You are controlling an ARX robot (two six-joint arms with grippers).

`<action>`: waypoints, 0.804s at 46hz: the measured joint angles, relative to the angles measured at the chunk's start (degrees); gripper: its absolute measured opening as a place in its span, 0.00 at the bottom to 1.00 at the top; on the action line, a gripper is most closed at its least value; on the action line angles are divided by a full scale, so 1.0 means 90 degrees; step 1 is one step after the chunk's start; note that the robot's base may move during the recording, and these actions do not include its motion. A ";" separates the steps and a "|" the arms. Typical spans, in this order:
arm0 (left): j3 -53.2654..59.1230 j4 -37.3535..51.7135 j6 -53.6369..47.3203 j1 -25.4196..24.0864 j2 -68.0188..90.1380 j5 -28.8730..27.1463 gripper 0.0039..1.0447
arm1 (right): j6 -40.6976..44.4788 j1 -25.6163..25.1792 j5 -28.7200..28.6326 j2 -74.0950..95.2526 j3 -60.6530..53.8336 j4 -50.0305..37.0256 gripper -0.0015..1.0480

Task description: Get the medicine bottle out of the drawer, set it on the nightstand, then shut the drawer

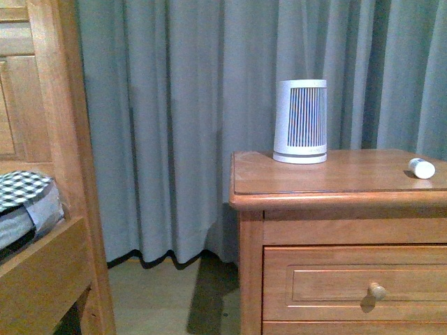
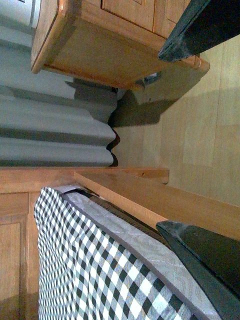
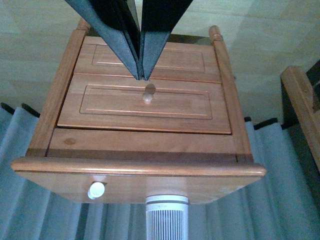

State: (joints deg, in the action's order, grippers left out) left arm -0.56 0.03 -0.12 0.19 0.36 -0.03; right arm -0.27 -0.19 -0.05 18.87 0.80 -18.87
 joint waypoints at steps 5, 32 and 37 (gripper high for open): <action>0.0000 0.0000 0.0000 0.0000 0.0000 0.0000 0.94 | -0.0002 0.0000 0.0000 -0.0316 0.0000 0.0311 0.03; 0.0000 0.0000 0.0000 0.0000 0.0000 0.0000 0.94 | 0.0000 0.0002 0.0002 -0.2040 0.0002 0.2081 0.03; 0.0000 0.0000 0.0000 0.0000 0.0000 0.0002 0.94 | 0.0000 0.0002 0.0005 -0.2055 0.0002 0.2081 0.03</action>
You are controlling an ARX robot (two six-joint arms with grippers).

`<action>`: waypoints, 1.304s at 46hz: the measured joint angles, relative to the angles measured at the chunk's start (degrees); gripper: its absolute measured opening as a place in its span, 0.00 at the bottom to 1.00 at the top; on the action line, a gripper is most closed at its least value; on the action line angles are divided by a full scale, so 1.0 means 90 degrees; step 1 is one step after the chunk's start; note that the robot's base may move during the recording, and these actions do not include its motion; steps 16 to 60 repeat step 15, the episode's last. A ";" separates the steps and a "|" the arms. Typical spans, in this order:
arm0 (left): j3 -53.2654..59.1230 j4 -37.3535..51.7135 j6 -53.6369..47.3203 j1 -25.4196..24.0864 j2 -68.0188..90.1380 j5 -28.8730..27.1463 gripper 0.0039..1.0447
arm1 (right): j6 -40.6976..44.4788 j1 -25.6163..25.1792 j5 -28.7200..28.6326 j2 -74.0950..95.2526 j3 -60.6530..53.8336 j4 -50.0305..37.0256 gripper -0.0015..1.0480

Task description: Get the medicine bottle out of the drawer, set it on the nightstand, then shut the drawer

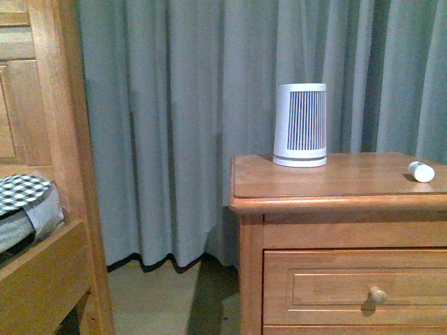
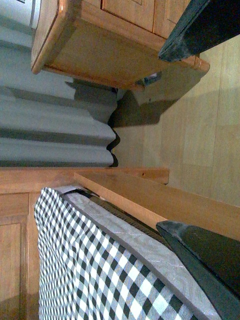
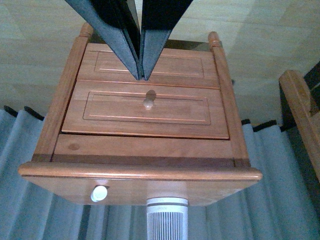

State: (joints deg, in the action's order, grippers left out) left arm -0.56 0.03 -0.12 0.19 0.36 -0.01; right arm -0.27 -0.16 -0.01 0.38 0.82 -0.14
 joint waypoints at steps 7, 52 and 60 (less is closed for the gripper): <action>0.0000 0.0000 0.0000 0.0000 0.0000 -0.0002 0.94 | 0.0000 0.0000 -0.0002 0.0000 0.0000 0.0000 0.03; 0.0000 0.0000 0.0000 0.0000 0.0000 -0.0002 0.94 | 0.0000 0.0000 -0.0002 0.0000 0.0000 0.0000 0.03; 0.0000 0.0000 0.0000 0.0000 0.0000 -0.0002 0.94 | 0.0000 0.0000 -0.0002 0.0000 0.0000 0.0000 0.03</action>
